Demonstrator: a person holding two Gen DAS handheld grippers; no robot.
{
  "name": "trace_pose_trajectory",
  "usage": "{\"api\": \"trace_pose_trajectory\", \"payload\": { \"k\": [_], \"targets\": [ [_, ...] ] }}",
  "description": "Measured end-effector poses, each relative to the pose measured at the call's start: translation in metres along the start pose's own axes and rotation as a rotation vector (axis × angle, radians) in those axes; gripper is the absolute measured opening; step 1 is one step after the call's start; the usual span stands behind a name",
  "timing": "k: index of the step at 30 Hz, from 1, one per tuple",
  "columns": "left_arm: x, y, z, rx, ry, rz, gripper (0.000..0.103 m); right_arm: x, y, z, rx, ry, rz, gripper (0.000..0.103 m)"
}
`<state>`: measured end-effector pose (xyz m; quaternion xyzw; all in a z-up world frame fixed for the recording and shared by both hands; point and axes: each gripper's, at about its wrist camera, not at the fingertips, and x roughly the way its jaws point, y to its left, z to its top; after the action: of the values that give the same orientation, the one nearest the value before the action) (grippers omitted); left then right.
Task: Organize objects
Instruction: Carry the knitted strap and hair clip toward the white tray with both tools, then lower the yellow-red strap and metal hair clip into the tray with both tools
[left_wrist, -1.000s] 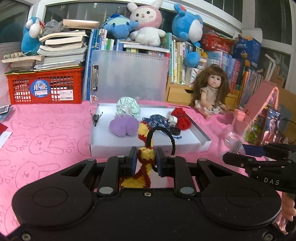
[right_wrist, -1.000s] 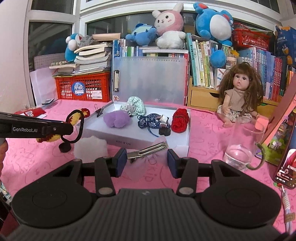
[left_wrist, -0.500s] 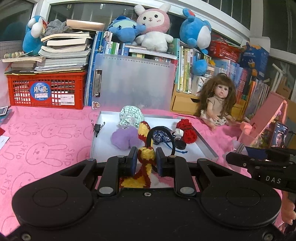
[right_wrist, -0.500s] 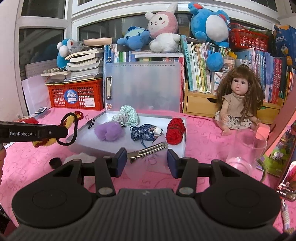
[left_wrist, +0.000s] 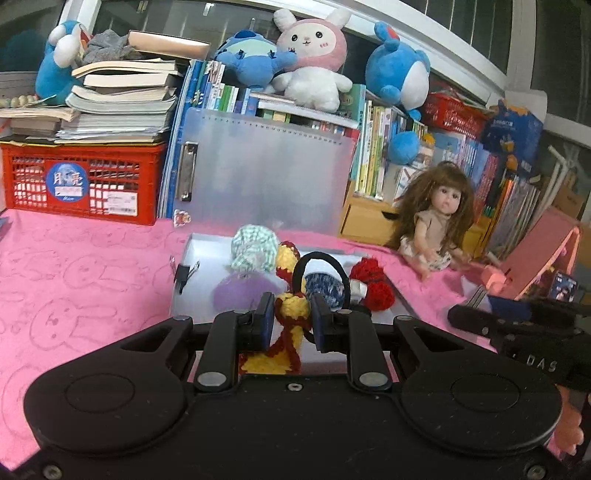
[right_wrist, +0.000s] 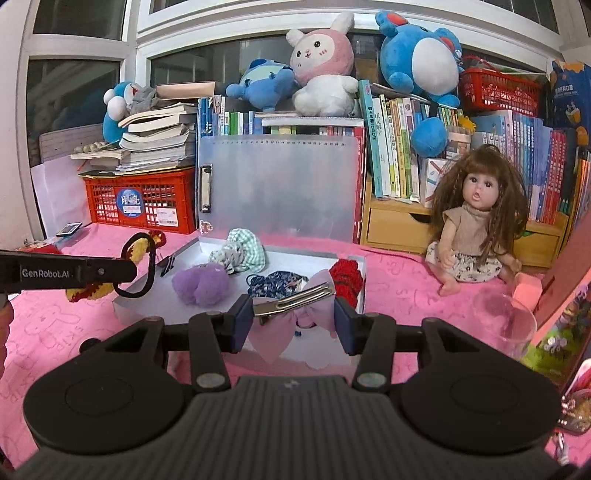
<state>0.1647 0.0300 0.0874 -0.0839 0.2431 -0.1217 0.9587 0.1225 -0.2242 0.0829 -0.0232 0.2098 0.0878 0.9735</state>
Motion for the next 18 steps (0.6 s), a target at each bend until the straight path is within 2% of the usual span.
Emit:
{"api": "trace_pose_trajectory", "payload": {
  "k": [7, 18],
  "targets": [
    [0.02, 0.005, 0.021, 0.01, 0.001, 0.026, 0.02, 0.016, -0.005, 0.017, -0.004, -0.004, -0.009, 0.053],
    [0.054, 0.008, 0.018, 0.007, 0.047, 0.042, 0.02, 0.049, -0.02, 0.015, 0.078, 0.062, -0.014, 0.053]
  ]
}}
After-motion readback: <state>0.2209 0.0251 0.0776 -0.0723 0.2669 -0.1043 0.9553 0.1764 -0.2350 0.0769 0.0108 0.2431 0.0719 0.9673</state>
